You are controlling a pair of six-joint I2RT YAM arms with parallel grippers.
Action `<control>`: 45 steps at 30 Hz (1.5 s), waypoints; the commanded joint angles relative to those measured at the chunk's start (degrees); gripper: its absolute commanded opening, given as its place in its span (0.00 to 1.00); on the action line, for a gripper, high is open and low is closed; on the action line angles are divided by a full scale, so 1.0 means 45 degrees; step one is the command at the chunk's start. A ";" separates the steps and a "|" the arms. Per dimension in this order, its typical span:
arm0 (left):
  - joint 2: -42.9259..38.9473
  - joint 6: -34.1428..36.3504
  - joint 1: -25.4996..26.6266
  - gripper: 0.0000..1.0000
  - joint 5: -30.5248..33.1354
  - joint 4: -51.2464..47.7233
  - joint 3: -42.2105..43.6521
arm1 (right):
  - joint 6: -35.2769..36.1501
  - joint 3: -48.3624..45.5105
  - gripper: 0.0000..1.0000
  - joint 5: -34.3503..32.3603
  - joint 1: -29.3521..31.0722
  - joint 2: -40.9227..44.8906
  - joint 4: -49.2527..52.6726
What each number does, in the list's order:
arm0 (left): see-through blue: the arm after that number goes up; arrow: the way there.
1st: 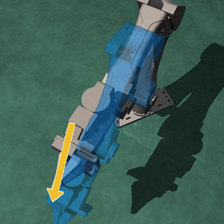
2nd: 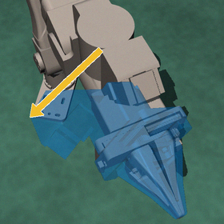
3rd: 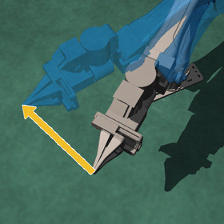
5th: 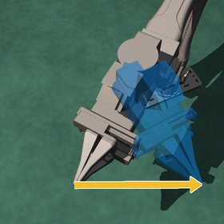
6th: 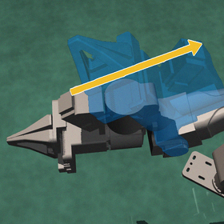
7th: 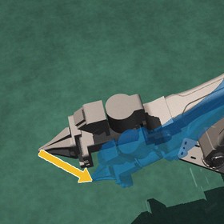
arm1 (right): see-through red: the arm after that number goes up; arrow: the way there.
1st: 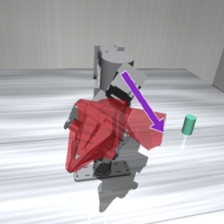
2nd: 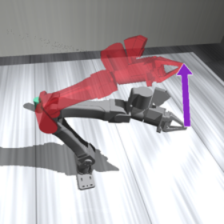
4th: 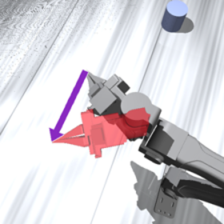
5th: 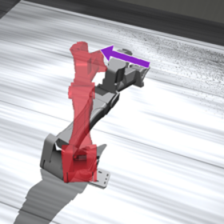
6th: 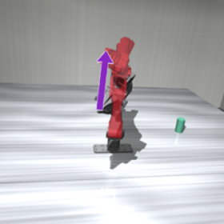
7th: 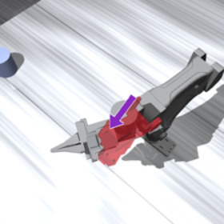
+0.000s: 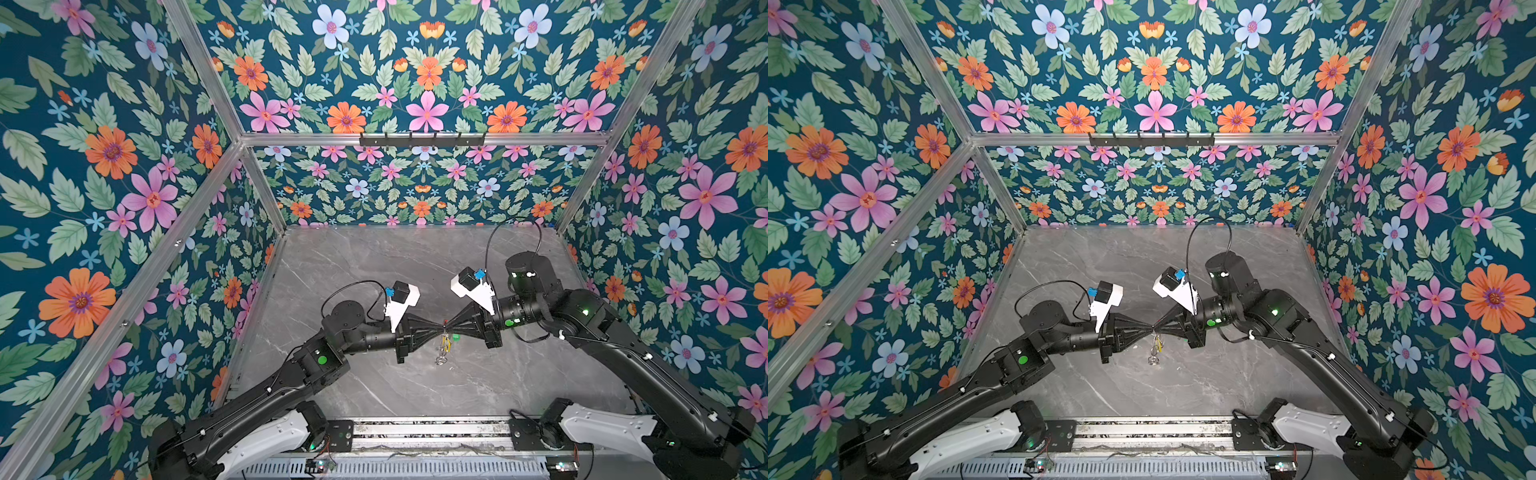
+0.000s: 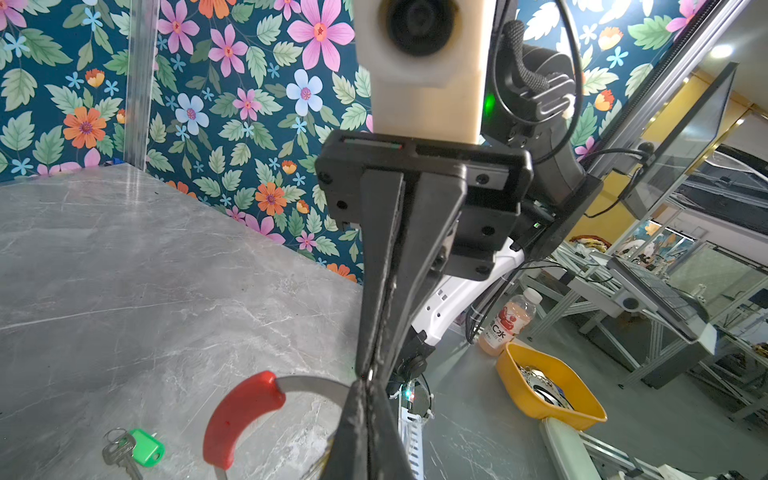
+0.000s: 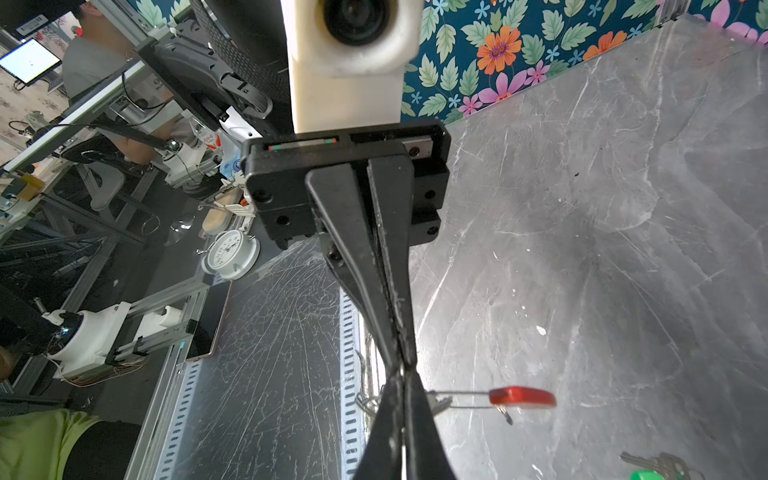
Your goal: Remove the keys from the keyring
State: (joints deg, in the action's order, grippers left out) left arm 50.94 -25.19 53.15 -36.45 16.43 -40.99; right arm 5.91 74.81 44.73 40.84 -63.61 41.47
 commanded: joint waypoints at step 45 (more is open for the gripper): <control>0.0169 -0.0848 0.0561 0.00 0.4054 0.9606 0.2858 | -0.7126 -0.5694 0.44 -0.0863 0.0026 0.2010 -1.4477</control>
State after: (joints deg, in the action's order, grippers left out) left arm 51.68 -28.62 55.66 -17.78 55.64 -28.27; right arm -23.70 48.73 36.47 40.91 -54.00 -18.48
